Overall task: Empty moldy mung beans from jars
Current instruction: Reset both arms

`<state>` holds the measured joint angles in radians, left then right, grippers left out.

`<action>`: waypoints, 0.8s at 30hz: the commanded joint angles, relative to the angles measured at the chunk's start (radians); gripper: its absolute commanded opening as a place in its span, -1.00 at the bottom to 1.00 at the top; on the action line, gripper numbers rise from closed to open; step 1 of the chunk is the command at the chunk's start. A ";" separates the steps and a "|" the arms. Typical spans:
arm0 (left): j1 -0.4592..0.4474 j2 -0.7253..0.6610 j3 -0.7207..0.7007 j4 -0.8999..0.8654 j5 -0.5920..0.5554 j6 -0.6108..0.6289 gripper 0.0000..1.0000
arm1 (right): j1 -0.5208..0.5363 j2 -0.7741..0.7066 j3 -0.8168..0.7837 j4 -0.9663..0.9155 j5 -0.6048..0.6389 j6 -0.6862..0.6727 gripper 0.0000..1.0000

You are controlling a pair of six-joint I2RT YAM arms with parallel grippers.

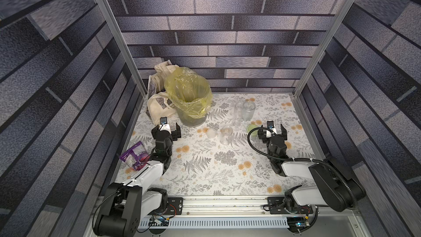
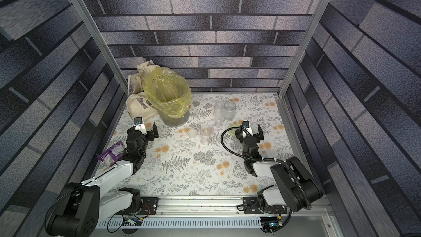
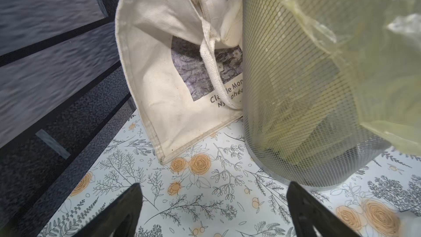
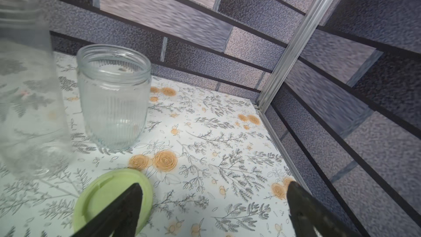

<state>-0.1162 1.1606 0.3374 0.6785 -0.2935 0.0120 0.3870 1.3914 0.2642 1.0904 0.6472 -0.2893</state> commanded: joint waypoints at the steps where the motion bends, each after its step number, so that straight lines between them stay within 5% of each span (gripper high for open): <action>1: 0.044 0.058 -0.021 0.142 0.057 0.011 1.00 | -0.069 0.026 -0.028 0.038 -0.053 0.091 1.00; 4: 0.064 0.119 -0.011 0.179 0.061 0.023 1.00 | -0.109 0.118 -0.040 0.152 -0.065 0.122 1.00; 10: 0.081 0.124 -0.017 0.130 0.082 -0.005 1.00 | -0.170 0.122 -0.016 0.082 -0.140 0.193 1.00; 16: 0.077 0.276 -0.039 0.286 0.091 0.007 1.00 | -0.215 0.227 -0.024 0.201 -0.231 0.210 1.00; 18: 0.077 0.313 -0.023 0.289 0.074 0.002 1.00 | -0.217 0.168 -0.001 0.039 -0.216 0.244 1.00; 24: 0.119 0.381 0.012 0.276 0.050 -0.064 1.00 | -0.226 0.185 0.035 0.021 -0.219 0.244 1.00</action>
<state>-0.0135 1.5463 0.3130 0.9535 -0.2249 -0.0082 0.1673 1.5742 0.2798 1.1217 0.4416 -0.0662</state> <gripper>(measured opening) 0.999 0.999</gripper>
